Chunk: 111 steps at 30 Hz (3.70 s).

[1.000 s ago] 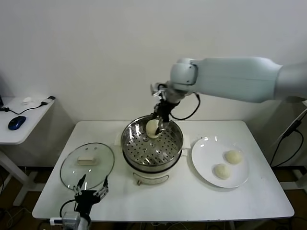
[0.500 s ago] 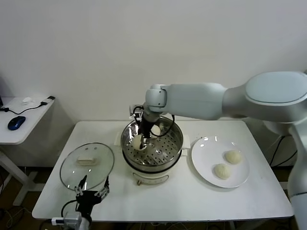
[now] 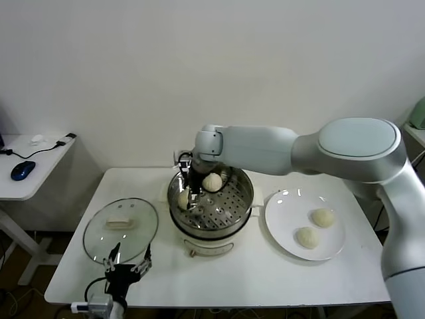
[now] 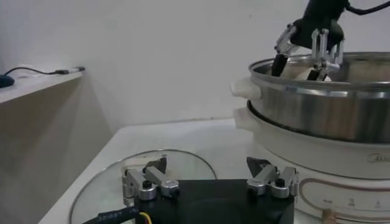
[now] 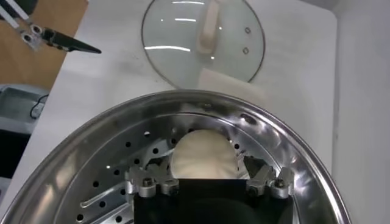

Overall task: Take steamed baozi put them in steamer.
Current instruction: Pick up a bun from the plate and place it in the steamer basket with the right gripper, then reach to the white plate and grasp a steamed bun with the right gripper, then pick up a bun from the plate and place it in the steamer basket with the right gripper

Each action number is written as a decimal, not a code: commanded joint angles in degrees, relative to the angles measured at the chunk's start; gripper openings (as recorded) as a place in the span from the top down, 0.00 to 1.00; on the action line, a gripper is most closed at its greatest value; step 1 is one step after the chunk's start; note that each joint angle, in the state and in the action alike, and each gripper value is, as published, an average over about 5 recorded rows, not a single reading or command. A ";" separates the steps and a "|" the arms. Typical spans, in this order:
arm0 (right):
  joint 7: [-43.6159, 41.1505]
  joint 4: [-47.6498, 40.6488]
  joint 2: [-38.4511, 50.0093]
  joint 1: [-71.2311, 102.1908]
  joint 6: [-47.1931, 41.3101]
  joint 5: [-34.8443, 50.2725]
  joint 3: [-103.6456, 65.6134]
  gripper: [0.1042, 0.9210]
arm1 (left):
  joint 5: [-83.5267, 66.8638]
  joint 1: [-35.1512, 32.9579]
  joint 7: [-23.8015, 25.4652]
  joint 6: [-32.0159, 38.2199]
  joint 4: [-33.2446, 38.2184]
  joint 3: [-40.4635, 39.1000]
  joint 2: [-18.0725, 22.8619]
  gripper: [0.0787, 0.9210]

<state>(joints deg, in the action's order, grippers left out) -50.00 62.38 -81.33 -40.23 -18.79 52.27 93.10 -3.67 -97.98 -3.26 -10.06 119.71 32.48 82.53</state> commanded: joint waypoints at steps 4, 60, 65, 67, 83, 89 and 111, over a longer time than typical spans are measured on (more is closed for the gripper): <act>-9.47 15.39 22.03 -19.34 5.59 -2.38 10.07 0.12 | 0.02 0.05 0.02 -0.02 0.65 -0.11 0.03 0.12; -3.19 8.00 43.07 25.88 3.44 -35.15 -16.20 0.26 | 1.57 -0.28 -0.08 -0.66 -0.62 -0.43 1.19 0.12; -4.50 9.03 42.64 22.19 4.71 -35.64 -14.81 0.34 | 1.55 -0.38 -0.09 -0.87 -0.39 -0.65 1.26 0.12; -5.75 9.60 42.18 19.51 5.67 -36.18 -13.63 0.35 | 1.53 -0.46 -0.10 -0.89 -0.29 -0.68 1.21 0.12; -20.88 5.90 12.59 -22.08 39.44 -23.96 -0.33 0.36 | 1.82 -0.99 0.01 -1.02 1.23 -0.35 0.36 0.12; -17.43 17.39 6.89 -16.52 44.35 -33.76 -2.59 0.36 | 1.92 -0.90 -0.07 -0.68 1.13 -0.36 0.50 0.12; -9.24 6.85 0.64 8.26 47.02 -52.92 -7.47 0.35 | 2.25 -0.88 -0.13 -0.29 0.04 -0.01 0.68 0.12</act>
<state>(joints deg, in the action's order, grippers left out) -60.67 72.40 -77.33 -36.81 26.16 3.72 86.64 -1.35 -98.83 -3.35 -10.44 119.86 32.43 83.16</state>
